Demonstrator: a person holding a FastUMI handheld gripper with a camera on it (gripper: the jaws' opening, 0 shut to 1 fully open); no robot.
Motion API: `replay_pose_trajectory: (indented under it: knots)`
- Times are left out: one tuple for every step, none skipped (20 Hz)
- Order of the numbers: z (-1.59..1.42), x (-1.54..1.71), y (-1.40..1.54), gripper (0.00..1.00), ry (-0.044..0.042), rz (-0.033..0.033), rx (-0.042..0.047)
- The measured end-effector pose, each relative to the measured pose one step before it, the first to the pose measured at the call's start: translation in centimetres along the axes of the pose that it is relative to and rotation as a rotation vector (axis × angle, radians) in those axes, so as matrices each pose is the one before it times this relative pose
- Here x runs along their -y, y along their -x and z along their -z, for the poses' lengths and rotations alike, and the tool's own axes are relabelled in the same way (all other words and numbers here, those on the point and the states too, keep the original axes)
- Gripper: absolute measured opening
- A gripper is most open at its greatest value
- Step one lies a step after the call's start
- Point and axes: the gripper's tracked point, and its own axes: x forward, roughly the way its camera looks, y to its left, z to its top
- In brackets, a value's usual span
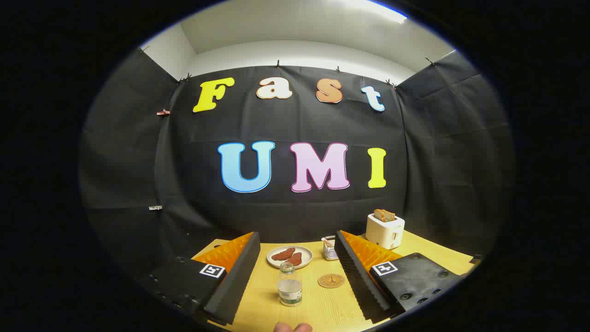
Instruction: Take the bottle from table, then pour the juice into the cup, finally place the bottle on the coaster
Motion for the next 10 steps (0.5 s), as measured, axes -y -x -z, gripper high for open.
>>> replay_pose_trajectory:
  knots:
    - [0.025,0.009,0.054,0.99,-0.00216,0.00088,0.00120]
    - [-0.073,-0.024,0.032,0.99,-0.00266,0.00074,0.00086]
    - [0.097,-0.101,-0.015,0.99,-0.00079,0.00024,-0.00107]
    - [0.068,0.020,-0.073,0.99,0.00113,0.00020,-0.00165]
    - [0.082,-0.010,0.073,0.99,0.00154,-0.00044,-0.00203]
    - [0.007,-0.036,-0.063,0.99,-0.00025,-0.00120,-0.00202]
    - [0.104,-0.117,0.066,0.99,-0.00060,-0.00232,-0.00035]
    - [0.014,-0.013,-0.072,0.99,-0.00005,-0.00143,-0.00104]
    - [0.049,-0.045,0.021,0.99,0.00157,-0.00011,-0.00056]
    - [-0.064,0.007,-0.060,0.99,0.00072,-0.00015,-0.00066]
